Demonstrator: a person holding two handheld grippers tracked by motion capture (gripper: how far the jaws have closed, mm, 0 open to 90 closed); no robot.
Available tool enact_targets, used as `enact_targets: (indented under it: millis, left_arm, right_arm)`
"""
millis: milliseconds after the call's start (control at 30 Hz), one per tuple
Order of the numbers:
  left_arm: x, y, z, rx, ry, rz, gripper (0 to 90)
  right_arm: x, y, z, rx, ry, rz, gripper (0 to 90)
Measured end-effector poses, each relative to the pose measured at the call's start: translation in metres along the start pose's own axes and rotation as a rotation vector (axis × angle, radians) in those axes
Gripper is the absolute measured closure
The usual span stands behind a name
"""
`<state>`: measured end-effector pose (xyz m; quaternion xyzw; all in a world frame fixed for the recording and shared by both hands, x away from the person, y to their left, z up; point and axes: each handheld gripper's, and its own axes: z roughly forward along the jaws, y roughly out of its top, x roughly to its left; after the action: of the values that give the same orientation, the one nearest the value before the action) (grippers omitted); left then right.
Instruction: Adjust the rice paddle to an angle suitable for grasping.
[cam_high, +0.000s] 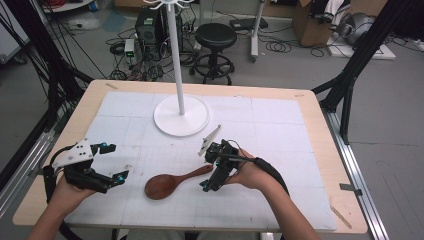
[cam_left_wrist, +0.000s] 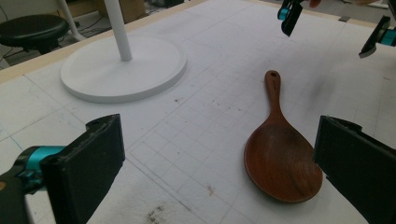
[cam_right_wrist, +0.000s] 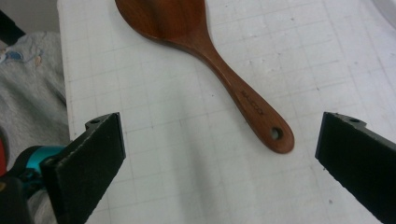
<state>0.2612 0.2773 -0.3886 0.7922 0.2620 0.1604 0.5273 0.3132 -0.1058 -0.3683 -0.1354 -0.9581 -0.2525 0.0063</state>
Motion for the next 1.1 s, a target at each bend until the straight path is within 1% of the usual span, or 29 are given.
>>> enact_targets:
  millis: [33,67,100,133,167,200,233,267,300,333,367,400,433,467,500,567,600,633,733,833,867,967,1000,1067,1100]
  left_arm:
    - [0.000,0.000,0.000,-0.003,-0.003,-0.003,3.0]
    - [0.000,0.000,0.000,-0.003,-0.003,-0.003,3.0]
    - [0.000,0.000,0.000,-0.005,0.000,-0.004,3.0]
    - [0.000,0.000,0.000,-0.005,0.000,-0.004,2.9]
    - [0.000,0.000,0.000,-0.005,0.001,-0.006,3.0]
    - [0.000,0.000,0.000,-0.005,0.001,-0.006,3.0]
    - [0.000,0.000,0.000,-0.005,0.001,-0.005,3.0]
    - [0.000,0.000,0.000,-0.005,0.001,-0.005,3.0]
    - [0.000,0.000,0.000,-0.004,0.001,-0.005,3.0]
    - [0.000,0.000,0.000,-0.004,0.001,-0.005,3.0]
    - [0.000,0.001,0.000,-0.004,0.001,-0.003,3.0]
    - [0.000,0.001,0.000,-0.004,0.001,-0.003,3.0]
    - [0.000,0.001,0.000,-0.006,0.001,-0.006,3.0]
    - [0.000,0.001,0.000,-0.005,0.002,-0.004,3.0]
    - [0.000,0.001,0.000,-0.005,0.002,-0.004,3.0]
    - [0.000,0.001,-0.001,-0.004,0.001,-0.004,3.0]
    - [0.000,0.001,-0.001,-0.004,0.001,-0.004,3.0]
    - [0.000,0.001,0.000,-0.006,0.001,-0.008,3.0]
    - [0.001,0.001,0.000,-0.007,0.000,-0.007,3.0]
    - [0.001,0.001,0.000,-0.009,-0.001,-0.012,2.9]
    - [0.001,0.001,0.000,-0.009,-0.001,-0.012,2.9]
    - [0.001,0.001,0.000,-0.008,-0.003,-0.011,3.0]
    - [0.001,0.001,0.000,-0.008,-0.002,-0.014,3.0]
    - [0.001,0.001,0.000,-0.007,-0.002,-0.012,2.9]
    - [0.001,0.001,0.000,-0.007,-0.002,-0.012,3.0]
  right_arm:
    - [-0.001,-0.003,-0.003,-0.010,-0.007,0.002,0.5]
    - [-0.001,-0.006,-0.006,-0.023,-0.010,0.017,0.5]
    - [-0.001,-0.008,-0.008,-0.032,-0.015,0.023,0.5]
    - [-0.001,-0.008,-0.008,-0.032,-0.015,0.023,0.5]
    - [-0.002,-0.015,-0.016,-0.055,-0.026,0.043,0.5]
    - [-0.002,-0.015,-0.016,-0.055,-0.026,0.043,0.5]
    - [-0.002,-0.018,-0.019,-0.064,-0.031,0.054,0.4]
    - [-0.003,-0.021,-0.022,-0.078,-0.040,0.059,0.5]
    - [-0.003,-0.027,-0.028,-0.098,-0.066,0.074,0.5]
    - [-0.003,-0.027,-0.028,-0.098,-0.066,0.074,0.5]
    - [-0.002,-0.033,-0.034,-0.114,-0.081,0.094,0.5]
    - [-0.002,-0.033,-0.034,-0.114,-0.081,0.094,0.5]
    - [-0.001,-0.039,-0.040,-0.136,-0.088,0.108,0.5]
    - [-0.001,-0.042,-0.043,-0.146,-0.098,0.112,0.5]
    - [-0.001,-0.042,-0.043,-0.146,-0.098,0.112,0.5]
    - [0.000,-0.051,-0.051,-0.176,-0.121,0.129,0.5]
    - [0.000,-0.051,-0.051,-0.176,-0.121,0.129,0.5]
    - [0.001,-0.058,-0.056,-0.196,-0.129,0.150,0.5]
    - [0.002,-0.068,-0.063,-0.224,-0.140,0.173,0.5]
    - [0.002,-0.078,-0.069,-0.255,-0.162,0.195,0.5]
    - [0.002,-0.082,-0.071,-0.270,-0.169,0.210,0.5]
    - [0.003,-0.094,-0.075,-0.318,-0.180,0.230,0.5]
    - [0.003,-0.098,-0.076,-0.322,-0.180,0.236,0.5]
    - [0.002,-0.104,-0.077,-0.311,-0.195,0.251,0.5]
    - [0.002,-0.104,-0.077,-0.311,-0.195,0.251,0.5]
